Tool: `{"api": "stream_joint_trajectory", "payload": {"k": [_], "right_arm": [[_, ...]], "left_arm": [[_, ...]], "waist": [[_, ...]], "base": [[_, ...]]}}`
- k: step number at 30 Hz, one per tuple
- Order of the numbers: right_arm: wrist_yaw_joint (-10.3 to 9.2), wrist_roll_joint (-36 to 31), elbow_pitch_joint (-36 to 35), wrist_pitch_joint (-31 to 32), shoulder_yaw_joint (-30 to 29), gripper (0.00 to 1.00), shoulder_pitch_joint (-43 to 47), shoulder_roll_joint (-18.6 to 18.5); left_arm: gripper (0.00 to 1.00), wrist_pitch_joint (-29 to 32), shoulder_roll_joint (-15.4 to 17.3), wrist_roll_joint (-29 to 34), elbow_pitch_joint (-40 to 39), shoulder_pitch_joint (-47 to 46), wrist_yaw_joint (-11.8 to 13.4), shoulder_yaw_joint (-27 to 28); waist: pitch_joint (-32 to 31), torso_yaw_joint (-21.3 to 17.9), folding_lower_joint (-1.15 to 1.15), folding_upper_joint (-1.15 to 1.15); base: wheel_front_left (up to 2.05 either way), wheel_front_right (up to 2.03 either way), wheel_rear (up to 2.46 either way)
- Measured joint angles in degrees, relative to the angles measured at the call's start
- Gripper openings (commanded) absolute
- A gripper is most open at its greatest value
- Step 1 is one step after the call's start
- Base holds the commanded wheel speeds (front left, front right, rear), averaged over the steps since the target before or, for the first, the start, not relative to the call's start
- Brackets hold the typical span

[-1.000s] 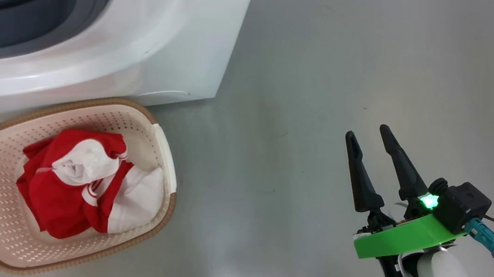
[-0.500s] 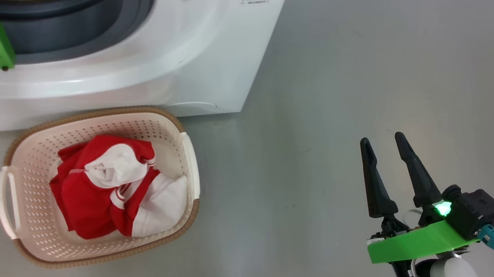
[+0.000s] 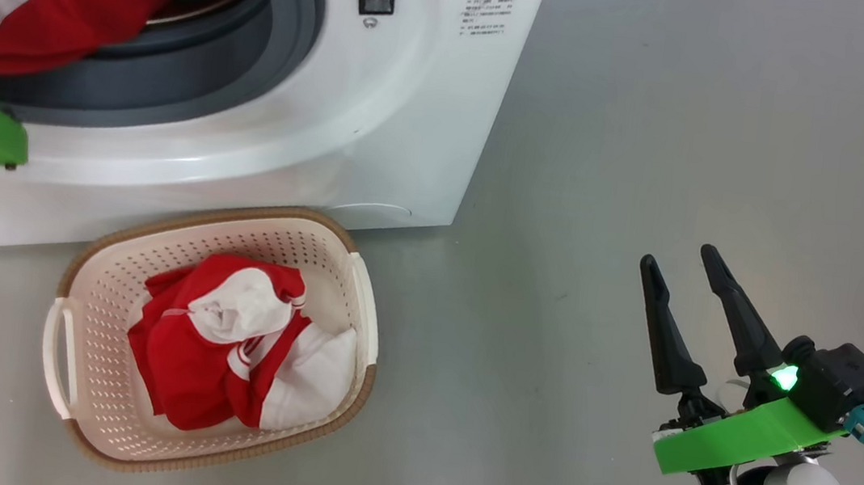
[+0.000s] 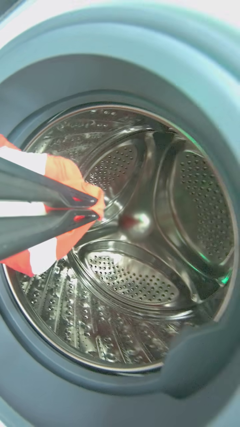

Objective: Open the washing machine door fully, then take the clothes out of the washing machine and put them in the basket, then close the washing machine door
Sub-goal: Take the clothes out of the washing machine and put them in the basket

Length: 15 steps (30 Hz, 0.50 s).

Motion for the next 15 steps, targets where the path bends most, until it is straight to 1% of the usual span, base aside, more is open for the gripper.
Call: {"api": "stream_joint_trajectory", "payload": {"k": [9,15], "right_arm": [[0.0,0.0,-0.1,0.0,-0.76,1.0,0.66,-0.16],[0.0,-0.01,-0.3,0.0,-1.36,1.0,1.16,-0.35]], "left_arm": [[0.0,-0.02,-2.75,-0.34,-17.86,9.49,-1.97,5.04],[0.0,-0.18,-5.44,0.11,-30.58,15.29,-2.07,7.24]], "waist": [[-1.12,1.2,0.0,0.0],[-1.38,1.75,0.0,0.0]], "base": [[0.0,0.0,0.0],[0.0,0.0,0.0]]}}
